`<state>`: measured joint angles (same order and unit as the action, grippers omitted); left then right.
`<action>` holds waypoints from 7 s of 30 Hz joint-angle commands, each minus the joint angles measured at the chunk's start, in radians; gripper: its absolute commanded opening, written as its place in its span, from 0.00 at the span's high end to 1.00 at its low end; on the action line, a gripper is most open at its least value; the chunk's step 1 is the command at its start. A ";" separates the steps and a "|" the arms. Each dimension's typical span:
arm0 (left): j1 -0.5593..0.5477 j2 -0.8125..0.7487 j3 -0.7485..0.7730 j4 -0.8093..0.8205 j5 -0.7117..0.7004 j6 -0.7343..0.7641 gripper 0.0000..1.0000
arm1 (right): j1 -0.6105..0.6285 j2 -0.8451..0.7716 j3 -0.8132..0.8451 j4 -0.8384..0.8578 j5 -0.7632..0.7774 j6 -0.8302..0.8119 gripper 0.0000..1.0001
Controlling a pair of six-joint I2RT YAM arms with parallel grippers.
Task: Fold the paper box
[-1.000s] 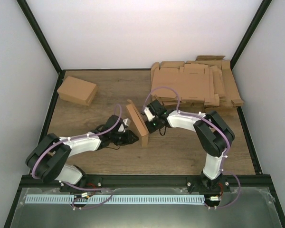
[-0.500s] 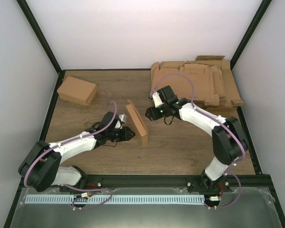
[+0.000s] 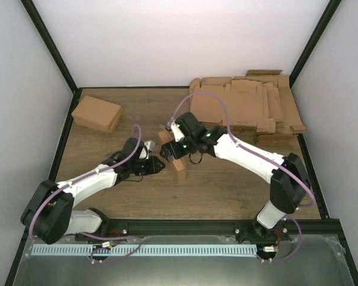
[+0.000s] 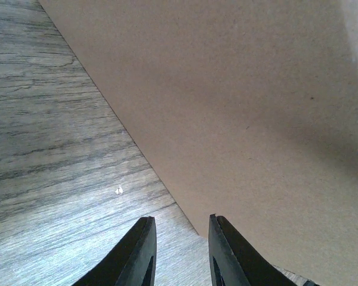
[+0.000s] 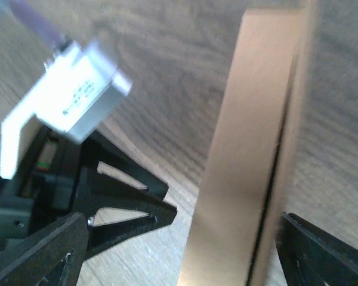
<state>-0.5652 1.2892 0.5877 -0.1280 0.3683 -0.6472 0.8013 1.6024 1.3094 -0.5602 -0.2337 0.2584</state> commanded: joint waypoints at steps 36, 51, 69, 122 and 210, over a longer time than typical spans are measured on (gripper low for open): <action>0.295 -0.160 0.237 -0.277 -0.030 0.453 0.43 | 0.106 0.023 0.041 -0.363 0.111 -0.302 0.55; 0.328 -0.149 0.248 -0.207 -0.054 0.815 0.37 | 0.107 0.117 0.153 -0.279 0.144 -0.293 0.52; 0.369 -0.068 0.258 -0.319 0.277 1.106 0.39 | 0.106 0.099 0.135 -0.302 0.085 -0.365 0.68; 0.333 -0.033 0.222 -0.293 0.340 0.928 0.96 | 0.107 0.117 0.158 -0.305 0.118 -0.312 0.72; 0.014 -0.183 0.032 -0.018 -0.104 0.620 0.96 | -0.022 -0.434 -0.277 -0.359 0.206 0.343 0.72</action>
<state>-0.5388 1.0981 0.6128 -0.0914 0.2657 -0.0231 0.7780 1.1679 1.0477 -0.9127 -0.0101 0.5697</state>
